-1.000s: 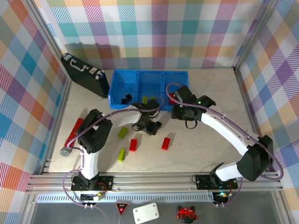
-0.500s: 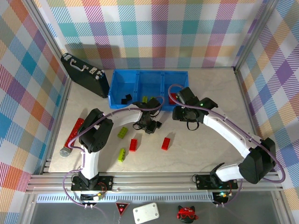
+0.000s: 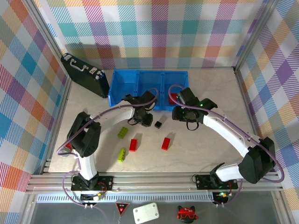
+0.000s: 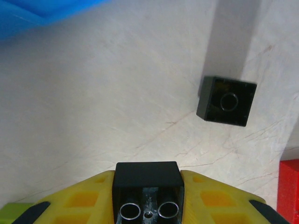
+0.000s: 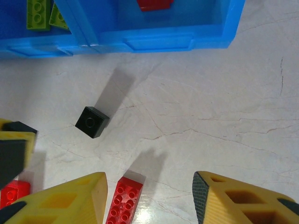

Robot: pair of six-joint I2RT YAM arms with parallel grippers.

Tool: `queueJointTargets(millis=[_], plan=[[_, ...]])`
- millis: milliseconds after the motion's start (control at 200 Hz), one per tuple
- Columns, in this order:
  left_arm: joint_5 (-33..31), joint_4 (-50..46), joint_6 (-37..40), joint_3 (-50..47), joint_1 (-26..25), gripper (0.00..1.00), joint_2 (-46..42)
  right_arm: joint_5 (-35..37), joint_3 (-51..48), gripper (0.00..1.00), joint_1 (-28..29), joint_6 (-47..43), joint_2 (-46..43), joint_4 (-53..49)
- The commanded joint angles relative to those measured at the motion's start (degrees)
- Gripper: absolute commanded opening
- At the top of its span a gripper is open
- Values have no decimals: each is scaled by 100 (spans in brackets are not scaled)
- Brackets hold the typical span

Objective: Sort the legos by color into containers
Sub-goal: Place the lego in the container.

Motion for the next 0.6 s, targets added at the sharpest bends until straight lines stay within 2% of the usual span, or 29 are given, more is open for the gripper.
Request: queueJointTargets(millis=[0,380,595], plan=[[-117,-263,-91,134,252,32,-411,-131,-50,52,-25,-31,82,92],[140,-366,-169,326,1453,32,-855,-141,-48,52,-24,-19,91,127],[57,-491,-172,938,2103,33,-508,-159,-42,52,-24,-16,91,126]])
